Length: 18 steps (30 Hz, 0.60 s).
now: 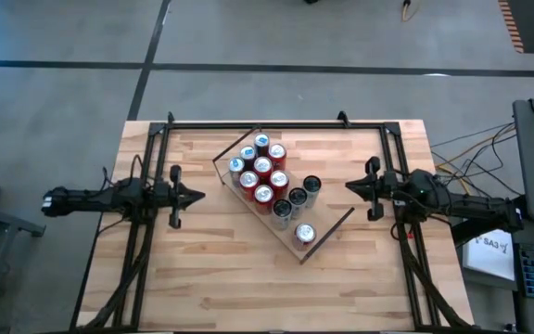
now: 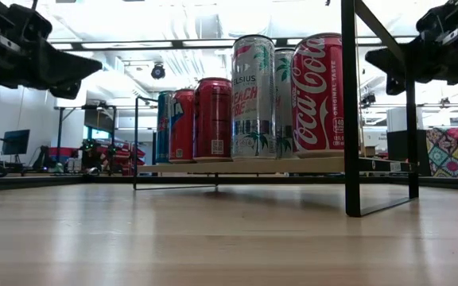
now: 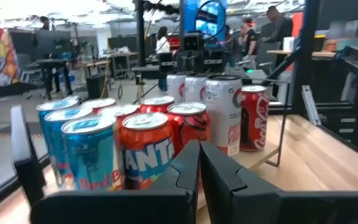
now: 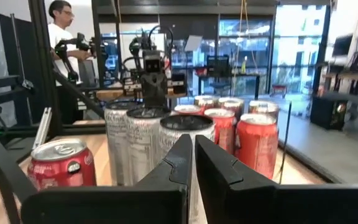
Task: Place canned beverage on shelf
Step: Return to Home Position
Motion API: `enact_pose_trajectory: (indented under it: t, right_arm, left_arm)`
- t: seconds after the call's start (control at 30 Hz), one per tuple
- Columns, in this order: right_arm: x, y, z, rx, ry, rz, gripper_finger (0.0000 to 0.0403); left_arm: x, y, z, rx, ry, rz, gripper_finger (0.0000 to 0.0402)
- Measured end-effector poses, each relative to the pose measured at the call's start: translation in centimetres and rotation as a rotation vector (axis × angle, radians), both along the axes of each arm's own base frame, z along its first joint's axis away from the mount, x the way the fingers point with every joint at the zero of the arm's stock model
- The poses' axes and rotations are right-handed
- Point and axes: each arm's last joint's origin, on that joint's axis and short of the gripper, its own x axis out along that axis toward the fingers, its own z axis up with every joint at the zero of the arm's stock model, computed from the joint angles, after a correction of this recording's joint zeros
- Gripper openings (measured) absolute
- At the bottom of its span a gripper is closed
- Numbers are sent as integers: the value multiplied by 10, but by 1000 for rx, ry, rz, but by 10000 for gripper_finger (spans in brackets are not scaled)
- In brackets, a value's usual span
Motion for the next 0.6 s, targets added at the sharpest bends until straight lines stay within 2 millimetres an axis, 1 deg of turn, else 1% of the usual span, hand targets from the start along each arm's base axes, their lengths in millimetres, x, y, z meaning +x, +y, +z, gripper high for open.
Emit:
enact_pose_trajectory:
  t: [0.13, 0.6]
  right_arm:
    - [1, 0, -3, 34, 34, 2, 13]
    - [1, 0, -6, 43, 60, 2, 13]
  left_arm:
    - [0, 0, -1, -38, 7, 15, 0]
    - [-1, 1, 1, -41, 5, 15, 0]
